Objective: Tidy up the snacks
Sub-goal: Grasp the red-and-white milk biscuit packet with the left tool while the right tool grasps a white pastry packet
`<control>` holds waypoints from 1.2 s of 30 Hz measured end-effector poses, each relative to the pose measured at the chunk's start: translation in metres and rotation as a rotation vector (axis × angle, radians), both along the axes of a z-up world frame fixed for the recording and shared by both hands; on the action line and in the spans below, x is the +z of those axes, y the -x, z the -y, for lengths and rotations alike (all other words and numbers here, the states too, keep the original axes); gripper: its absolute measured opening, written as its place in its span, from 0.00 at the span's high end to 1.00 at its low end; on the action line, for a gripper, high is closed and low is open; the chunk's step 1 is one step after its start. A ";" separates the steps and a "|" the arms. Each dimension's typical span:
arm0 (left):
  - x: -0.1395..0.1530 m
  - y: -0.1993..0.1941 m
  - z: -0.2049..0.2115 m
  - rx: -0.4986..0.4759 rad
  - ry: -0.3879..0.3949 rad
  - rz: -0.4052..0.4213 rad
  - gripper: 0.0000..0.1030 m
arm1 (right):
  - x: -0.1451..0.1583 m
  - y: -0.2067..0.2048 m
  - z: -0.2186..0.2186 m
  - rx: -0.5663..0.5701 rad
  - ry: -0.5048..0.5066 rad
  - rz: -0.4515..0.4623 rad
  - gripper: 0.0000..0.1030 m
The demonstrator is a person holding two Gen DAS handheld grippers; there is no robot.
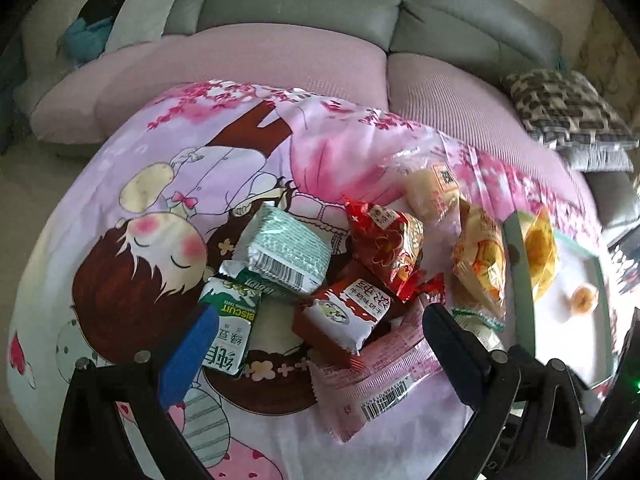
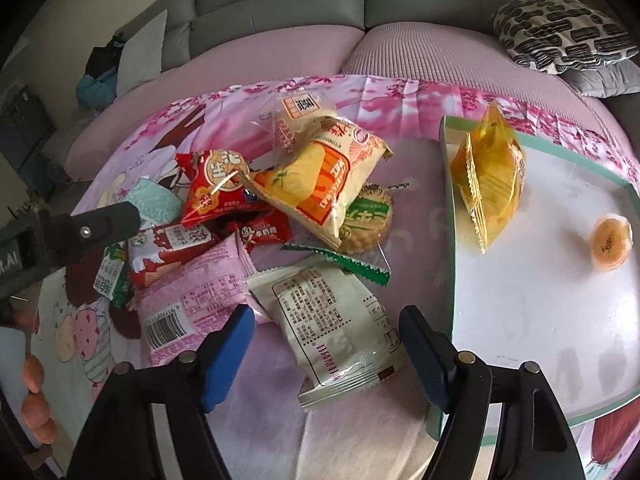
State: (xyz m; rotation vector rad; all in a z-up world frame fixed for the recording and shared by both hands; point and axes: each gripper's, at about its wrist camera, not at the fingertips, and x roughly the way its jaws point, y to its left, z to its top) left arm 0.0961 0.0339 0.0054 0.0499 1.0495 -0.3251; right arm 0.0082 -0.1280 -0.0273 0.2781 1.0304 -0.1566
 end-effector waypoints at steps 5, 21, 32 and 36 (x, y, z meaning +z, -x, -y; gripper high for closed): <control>-0.008 0.002 0.015 -0.050 -0.040 -0.007 0.02 | -0.001 -0.001 -0.001 0.009 0.006 -0.010 0.26; -0.027 -0.002 0.029 -0.099 -0.121 -0.024 0.39 | 0.000 0.000 0.000 0.044 -0.061 -0.015 0.26; -0.035 -0.004 0.025 -0.088 -0.120 -0.047 0.44 | -0.007 -0.003 -0.003 0.051 -0.008 -0.045 0.35; -0.040 -0.006 0.027 -0.090 -0.121 -0.053 0.42 | -0.012 -0.007 -0.010 0.073 0.056 -0.061 0.35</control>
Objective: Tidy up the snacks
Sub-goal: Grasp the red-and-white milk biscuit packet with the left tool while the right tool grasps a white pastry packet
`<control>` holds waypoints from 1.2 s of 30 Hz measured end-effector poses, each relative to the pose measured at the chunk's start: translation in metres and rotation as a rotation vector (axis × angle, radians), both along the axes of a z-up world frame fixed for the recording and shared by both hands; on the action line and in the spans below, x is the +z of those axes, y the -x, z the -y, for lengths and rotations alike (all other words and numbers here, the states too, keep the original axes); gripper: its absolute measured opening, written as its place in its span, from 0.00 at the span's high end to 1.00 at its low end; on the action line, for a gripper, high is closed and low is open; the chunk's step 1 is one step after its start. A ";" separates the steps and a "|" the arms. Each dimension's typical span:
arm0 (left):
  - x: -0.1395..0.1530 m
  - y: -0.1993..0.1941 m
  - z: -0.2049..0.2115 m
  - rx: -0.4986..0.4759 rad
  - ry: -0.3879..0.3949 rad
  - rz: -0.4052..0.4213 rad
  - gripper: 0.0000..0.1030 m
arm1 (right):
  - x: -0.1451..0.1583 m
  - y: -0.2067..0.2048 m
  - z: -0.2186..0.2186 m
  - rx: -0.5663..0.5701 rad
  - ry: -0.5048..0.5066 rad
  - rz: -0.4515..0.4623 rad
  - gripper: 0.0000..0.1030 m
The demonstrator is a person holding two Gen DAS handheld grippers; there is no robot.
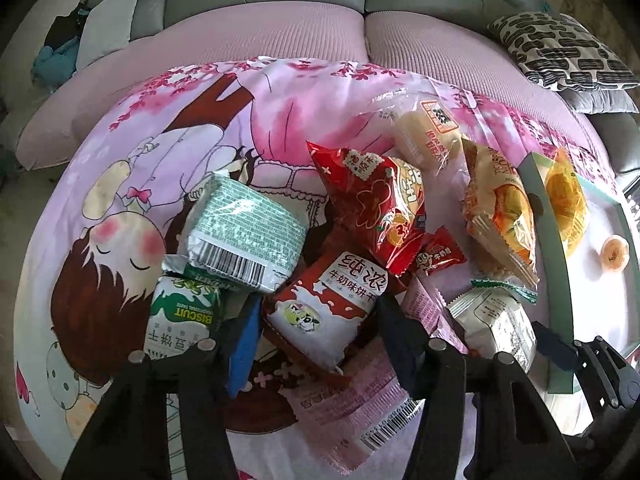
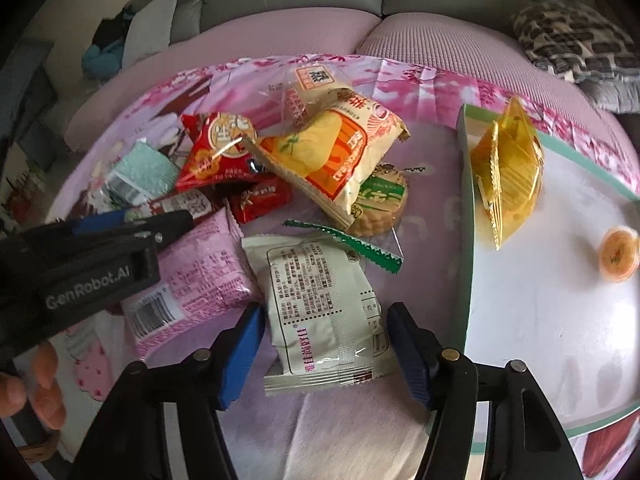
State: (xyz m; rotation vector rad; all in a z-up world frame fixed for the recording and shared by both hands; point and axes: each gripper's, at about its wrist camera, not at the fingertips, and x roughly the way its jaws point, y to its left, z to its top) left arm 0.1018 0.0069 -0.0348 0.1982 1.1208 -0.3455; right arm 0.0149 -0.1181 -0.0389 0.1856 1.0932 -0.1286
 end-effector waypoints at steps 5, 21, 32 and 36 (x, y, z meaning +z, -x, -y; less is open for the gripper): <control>-0.012 -0.005 0.001 0.011 -0.012 -0.028 0.42 | -0.004 -0.002 -0.003 0.018 0.044 -0.010 0.35; -0.008 -0.003 -0.001 0.017 0.006 -0.028 0.51 | -0.004 -0.005 -0.004 0.018 0.042 -0.004 0.37; 0.009 0.003 -0.002 0.012 0.006 0.010 0.53 | 0.011 0.003 -0.001 0.003 0.011 0.044 0.44; 0.022 0.006 -0.007 0.026 0.019 0.041 0.53 | 0.025 0.008 0.000 -0.002 0.003 0.087 0.44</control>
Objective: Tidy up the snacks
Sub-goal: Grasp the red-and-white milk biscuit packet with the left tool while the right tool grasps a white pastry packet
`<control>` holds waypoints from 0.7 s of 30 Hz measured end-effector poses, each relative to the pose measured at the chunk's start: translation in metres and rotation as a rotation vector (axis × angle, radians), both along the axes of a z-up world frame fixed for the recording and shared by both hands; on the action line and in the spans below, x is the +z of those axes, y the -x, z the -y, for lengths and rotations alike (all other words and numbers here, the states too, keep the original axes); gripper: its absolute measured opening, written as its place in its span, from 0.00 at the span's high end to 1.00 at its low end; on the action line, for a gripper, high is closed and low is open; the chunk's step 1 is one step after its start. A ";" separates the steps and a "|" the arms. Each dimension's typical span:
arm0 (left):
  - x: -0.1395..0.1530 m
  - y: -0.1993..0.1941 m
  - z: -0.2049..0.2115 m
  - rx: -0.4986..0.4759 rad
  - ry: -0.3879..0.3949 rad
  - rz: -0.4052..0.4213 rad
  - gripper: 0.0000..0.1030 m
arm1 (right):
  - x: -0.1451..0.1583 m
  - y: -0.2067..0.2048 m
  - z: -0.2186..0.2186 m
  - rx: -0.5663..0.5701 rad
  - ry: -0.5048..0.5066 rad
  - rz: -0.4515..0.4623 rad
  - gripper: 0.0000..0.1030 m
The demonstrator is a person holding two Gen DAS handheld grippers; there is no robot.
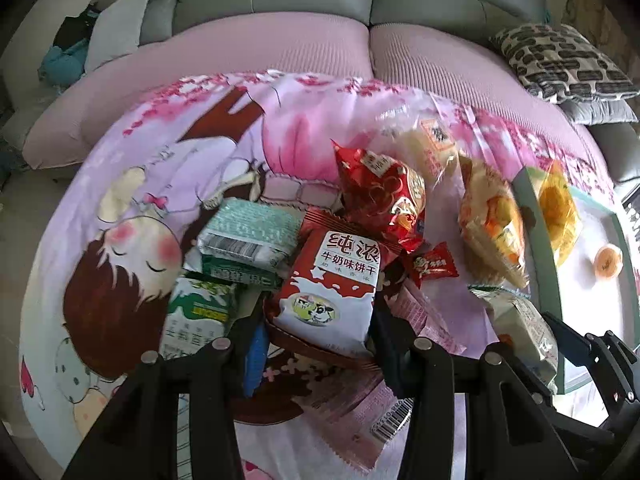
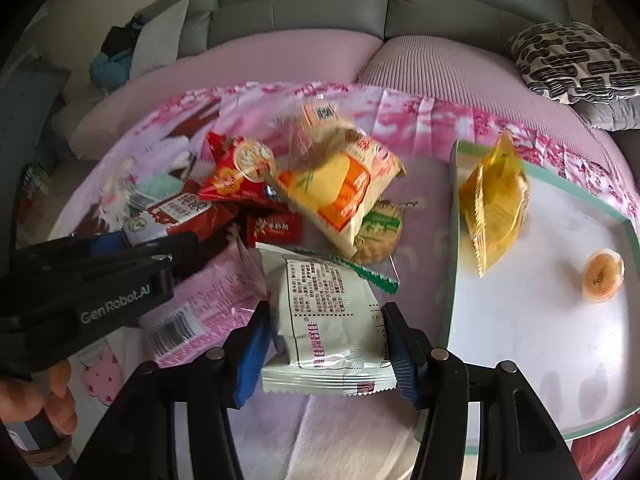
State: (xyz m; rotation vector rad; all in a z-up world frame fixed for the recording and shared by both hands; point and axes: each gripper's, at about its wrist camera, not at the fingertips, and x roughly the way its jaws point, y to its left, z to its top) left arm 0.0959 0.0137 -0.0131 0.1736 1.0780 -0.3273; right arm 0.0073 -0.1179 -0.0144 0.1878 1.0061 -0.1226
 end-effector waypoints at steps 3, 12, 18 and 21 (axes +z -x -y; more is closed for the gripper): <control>0.012 0.004 -0.003 0.007 0.012 0.029 0.53 | 0.011 0.005 0.000 -0.002 -0.005 0.035 0.44; 0.047 0.016 -0.008 0.019 0.047 0.126 0.53 | 0.033 0.013 0.002 -0.011 -0.021 0.109 0.48; 0.059 0.022 -0.009 0.024 0.053 0.160 0.53 | 0.039 0.017 0.005 -0.010 -0.032 0.131 0.50; 0.063 0.025 -0.008 0.022 0.056 0.174 0.53 | 0.042 0.019 0.005 -0.007 -0.033 0.143 0.51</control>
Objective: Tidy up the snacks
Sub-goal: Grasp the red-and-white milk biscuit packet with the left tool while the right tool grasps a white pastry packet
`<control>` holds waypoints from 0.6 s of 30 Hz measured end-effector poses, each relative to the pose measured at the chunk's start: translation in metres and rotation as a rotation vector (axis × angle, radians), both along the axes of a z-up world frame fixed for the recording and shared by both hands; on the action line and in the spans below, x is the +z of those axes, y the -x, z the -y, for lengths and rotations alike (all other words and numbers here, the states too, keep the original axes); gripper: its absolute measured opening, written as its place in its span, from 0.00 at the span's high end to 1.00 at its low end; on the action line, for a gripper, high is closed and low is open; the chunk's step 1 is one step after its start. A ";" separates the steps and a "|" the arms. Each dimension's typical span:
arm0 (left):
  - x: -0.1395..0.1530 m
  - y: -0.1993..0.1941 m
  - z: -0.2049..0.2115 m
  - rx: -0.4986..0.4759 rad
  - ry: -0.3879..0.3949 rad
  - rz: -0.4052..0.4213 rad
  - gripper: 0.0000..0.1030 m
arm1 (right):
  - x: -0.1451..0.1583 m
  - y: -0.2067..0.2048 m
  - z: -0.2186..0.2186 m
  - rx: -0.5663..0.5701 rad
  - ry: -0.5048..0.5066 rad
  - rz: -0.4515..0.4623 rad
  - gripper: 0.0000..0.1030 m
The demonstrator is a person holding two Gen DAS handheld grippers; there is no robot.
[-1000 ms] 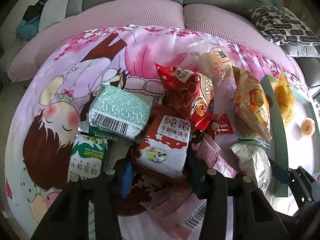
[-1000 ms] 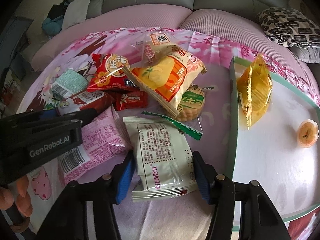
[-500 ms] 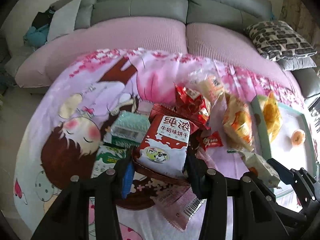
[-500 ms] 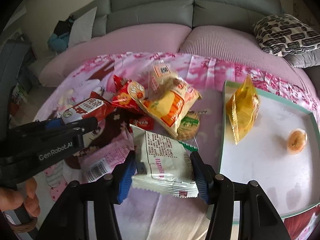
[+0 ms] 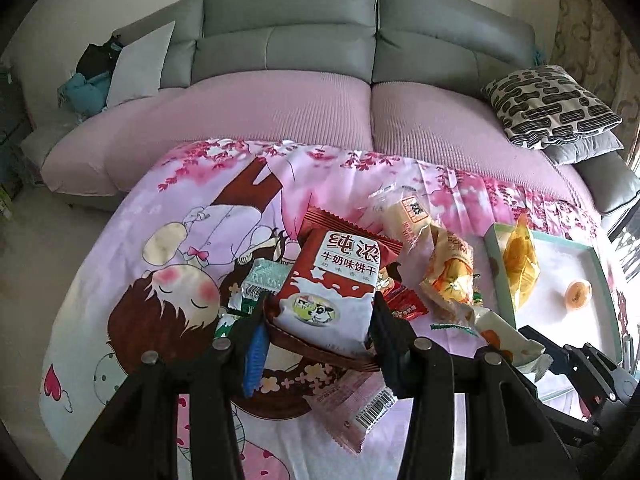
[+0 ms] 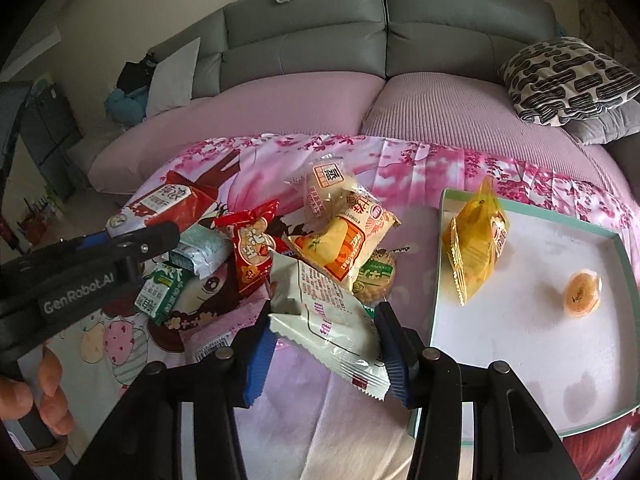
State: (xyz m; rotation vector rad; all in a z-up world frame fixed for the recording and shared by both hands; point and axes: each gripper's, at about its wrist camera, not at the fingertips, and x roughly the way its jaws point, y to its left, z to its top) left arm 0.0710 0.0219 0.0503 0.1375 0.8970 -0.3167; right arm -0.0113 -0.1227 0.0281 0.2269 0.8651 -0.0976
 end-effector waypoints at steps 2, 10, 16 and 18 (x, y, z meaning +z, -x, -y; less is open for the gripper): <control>0.001 0.002 0.001 -0.003 0.000 0.005 0.53 | 0.002 0.001 0.000 -0.001 -0.004 0.011 0.52; 0.005 0.006 0.005 -0.012 -0.003 0.019 0.53 | 0.004 0.004 0.008 -0.013 -0.037 0.034 0.78; 0.007 0.009 0.008 -0.020 -0.008 0.025 0.53 | 0.004 0.006 0.014 -0.020 -0.055 0.042 0.79; 0.009 0.009 0.008 -0.021 -0.006 0.031 0.53 | 0.006 0.006 0.015 -0.024 -0.064 0.047 0.79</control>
